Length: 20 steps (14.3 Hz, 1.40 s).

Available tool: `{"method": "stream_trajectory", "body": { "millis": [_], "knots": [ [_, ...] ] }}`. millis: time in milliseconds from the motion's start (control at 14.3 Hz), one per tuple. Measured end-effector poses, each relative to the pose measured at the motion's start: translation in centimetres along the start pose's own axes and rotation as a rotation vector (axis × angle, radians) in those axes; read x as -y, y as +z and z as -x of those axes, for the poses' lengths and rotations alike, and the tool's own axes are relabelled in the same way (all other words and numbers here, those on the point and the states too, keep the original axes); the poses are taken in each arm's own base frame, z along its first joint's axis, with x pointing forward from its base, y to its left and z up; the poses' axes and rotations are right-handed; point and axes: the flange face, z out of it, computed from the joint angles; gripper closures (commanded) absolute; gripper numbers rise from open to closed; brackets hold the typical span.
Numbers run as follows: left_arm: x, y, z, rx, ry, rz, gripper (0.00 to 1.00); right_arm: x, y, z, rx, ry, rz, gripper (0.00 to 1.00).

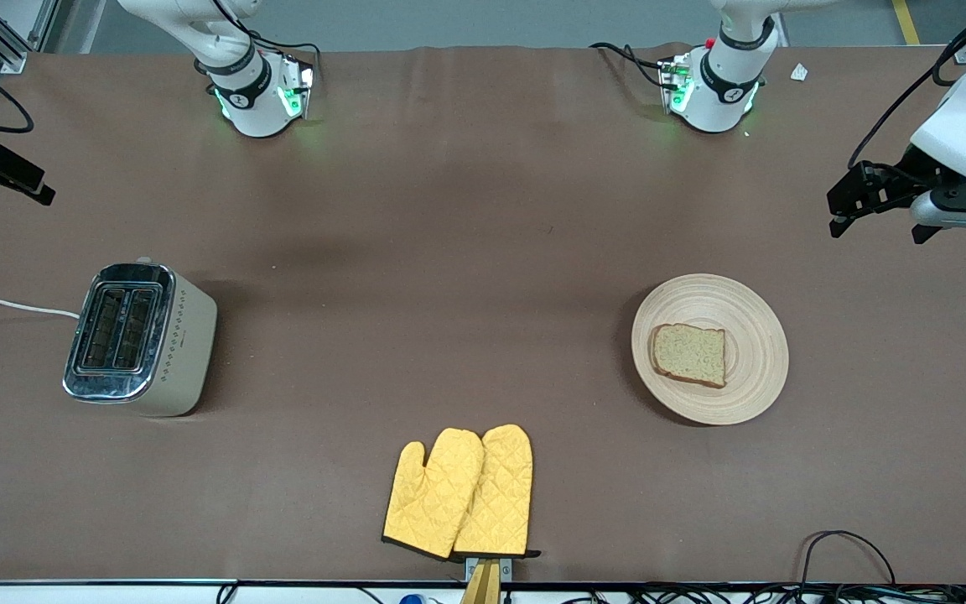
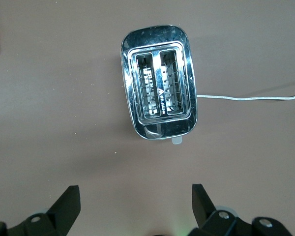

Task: Move plate and put bread in toaster

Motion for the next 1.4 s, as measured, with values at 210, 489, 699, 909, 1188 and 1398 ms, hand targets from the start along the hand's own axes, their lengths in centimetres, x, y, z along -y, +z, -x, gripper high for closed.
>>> {"method": "stream_trajectory", "body": {
  "millis": [210, 489, 699, 909, 1188, 1398],
  "knots": [
    [0.0, 0.0, 0.0, -0.001, -0.001, 0.0, 0.0, 0.0, 0.0, 0.0, 0.0, 0.0, 0.0, 0.0],
    [0.2, 0.7, -0.2, 0.012, -0.003, 0.002, 0.0, 0.0, 0.0, 0.0, 0.0, 0.0, 0.0, 0.0],
    [2.0, 4.0, -0.8, 0.075, -0.032, 0.052, 0.0, 0.0, 0.1, 0.0, 0.001, 0.0, 0.0, 0.0],
    [8.6, 10.9, -1.6, 0.157, -0.082, 0.256, 0.0, -0.1, 0.1, 0.0, 0.002, 0.001, 0.0, 0.0],
    [17.3, 24.5, -1.1, 0.236, -0.142, 0.545, 0.0, -0.1, 0.2, 0.0, 0.001, 0.001, 0.0, 0.0],
    [20.9, 34.7, -0.5, 0.253, -0.138, 0.697, 0.0, -0.1, 0.2, -0.1, 0.002, 0.001, 0.0, 0.0]
  ]
}}
